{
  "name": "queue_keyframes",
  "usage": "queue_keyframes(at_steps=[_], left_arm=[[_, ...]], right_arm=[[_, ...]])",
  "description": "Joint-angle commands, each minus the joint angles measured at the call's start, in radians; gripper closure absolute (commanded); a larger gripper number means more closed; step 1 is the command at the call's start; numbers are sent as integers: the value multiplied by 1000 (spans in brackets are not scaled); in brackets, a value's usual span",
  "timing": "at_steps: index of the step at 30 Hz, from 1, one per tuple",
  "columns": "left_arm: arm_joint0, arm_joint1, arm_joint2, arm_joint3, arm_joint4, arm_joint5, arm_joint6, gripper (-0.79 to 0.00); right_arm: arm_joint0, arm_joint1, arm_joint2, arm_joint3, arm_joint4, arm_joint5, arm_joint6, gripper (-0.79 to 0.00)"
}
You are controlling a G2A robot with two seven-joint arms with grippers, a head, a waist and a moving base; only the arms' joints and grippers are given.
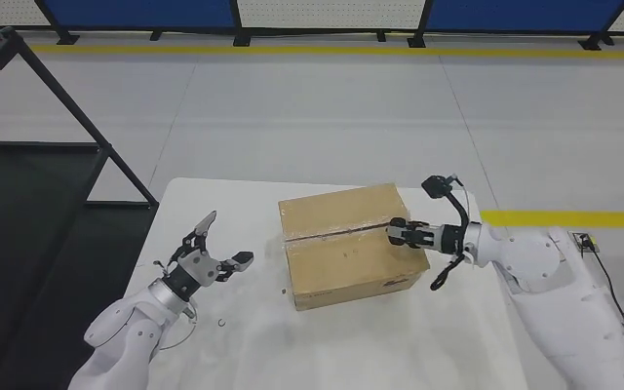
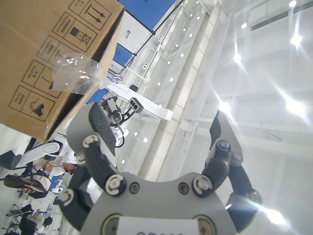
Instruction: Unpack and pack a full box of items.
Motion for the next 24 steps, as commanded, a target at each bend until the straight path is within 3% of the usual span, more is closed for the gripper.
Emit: queue_keyframes(at_steps=[1, 6, 14, 19, 24], left_arm=[[-2, 0, 1, 1, -1, 0, -2, -785], [-1, 1, -3, 3, -2, -1, -9, -785], [16, 3, -28, 3, -16, -8, -16, -785], [21, 5, -39, 4, -19, -8, -21, -785], [14, 5, -31, 8, -20, 6, -24, -785]], right_arm=[[0, -2, -10, -10, -31, 54, -32, 0], [40, -15, -49, 33, -51, 111, -100, 0], [152, -40, -133, 168, -95, 219, -78, 0], [160, -43, -129, 225, -67, 206, -87, 0], [110, -29, -73, 173, -52, 176, -117, 0]])
